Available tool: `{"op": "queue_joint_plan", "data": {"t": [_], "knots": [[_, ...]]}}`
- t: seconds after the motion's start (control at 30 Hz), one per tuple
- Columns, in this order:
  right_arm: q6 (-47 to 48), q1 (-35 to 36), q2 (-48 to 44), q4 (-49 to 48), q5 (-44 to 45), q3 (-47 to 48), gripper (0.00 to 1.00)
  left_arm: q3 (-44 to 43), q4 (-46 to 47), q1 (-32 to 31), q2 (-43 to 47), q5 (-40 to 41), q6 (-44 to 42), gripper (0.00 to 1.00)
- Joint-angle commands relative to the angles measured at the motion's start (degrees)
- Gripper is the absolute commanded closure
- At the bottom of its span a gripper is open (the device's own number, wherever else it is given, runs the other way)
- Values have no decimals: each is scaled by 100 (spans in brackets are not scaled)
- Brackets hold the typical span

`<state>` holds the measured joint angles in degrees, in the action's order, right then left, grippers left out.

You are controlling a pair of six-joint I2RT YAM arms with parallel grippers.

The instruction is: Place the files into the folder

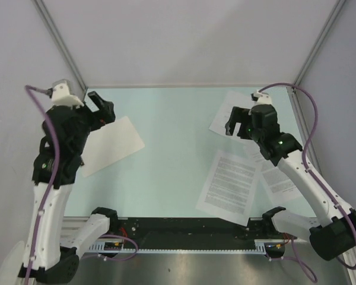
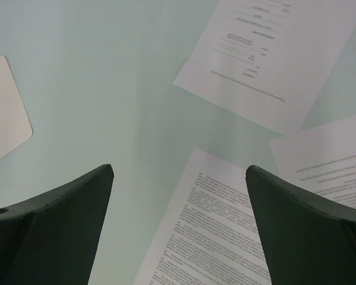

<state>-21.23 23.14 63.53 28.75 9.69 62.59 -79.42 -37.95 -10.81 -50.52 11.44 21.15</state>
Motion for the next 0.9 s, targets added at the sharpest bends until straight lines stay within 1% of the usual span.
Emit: {"op": "queue_joint_plan", "data": {"t": [0.0,0.03,0.07,0.1,0.13,0.23,0.27,0.3,0.33,0.37,0.4,0.43,0.47,0.5,0.53,0.57,0.6,0.67,0.7,0.73,0.77,0.8,0.87], "knots": [[-100,436,230,-484,191,25,0,951,-722,490,-704,999,186,1],[-74,542,274,-511,147,25,0,1137,-670,805,-783,1105,179,0],[-56,656,335,-528,138,34,0,1348,-487,921,-845,1236,144,0],[-21,875,362,-563,121,34,0,1741,-128,1044,-993,1394,127,0],[31,973,388,-572,94,34,0,1902,58,1402,-1082,1457,118,0],[58,1289,476,-599,-159,34,0,2044,209,2036,-1661,695,188,0],[14,1342,494,-582,-230,43,0,2123,471,2091,-1819,667,127,0],[-3,1369,511,-573,-301,34,0,2176,534,2135,-1977,658,-126,0],[-21,1395,503,-564,-519,43,0,2150,561,2205,-2379,927,-250,0],[-56,1395,503,-555,-634,34,0,2150,613,2249,-2566,1034,-321,0],[-65,1404,468,-555,-757,34,1,2080,631,2345,-2785,896,-504,0],[-74,1413,441,-546,-906,43,0,2045,684,2616,-3057,625,-619,0],[-65,1413,389,-546,-1082,34,0,2053,936,2723,-3164,370,-716,0],[-48,1413,310,-546,-1188,34,0,2053,1026,2907,-3261,324,-874,0],[-21,1422,257,-564,-1320,34,0,1923,975,3013,-3541,297,-910,4],[-12,1439,204,-546,-1330,34,0,1791,870,3101,-3648,54,-989,9],[22,1439,143,-537,-1330,34,0,1659,886,3163,-3736,42,-1181,13],[66,1439,-7,-520,-1295,34,0,1596,895,3190,-4068,156,-1244,15],[102,1439,-42,-537,-1277,34,0,1361,782,3303,-4227,104,-1271,17],[119,1439,-77,-537,-1268,34,0,1263,711,3339,-4351,95,-1297,23],[146,1439,-156,-537,-1277,34,0,1219,728,3366,-4456,112,-1332,23],[172,1448,-183,-520,-1294,34,0,1183,772,3453,-4484,78,-1402,23],[225,1439,-244,-459,-1303,34,0,1139,842,3559,-4562,-10,-1508,29]]}}
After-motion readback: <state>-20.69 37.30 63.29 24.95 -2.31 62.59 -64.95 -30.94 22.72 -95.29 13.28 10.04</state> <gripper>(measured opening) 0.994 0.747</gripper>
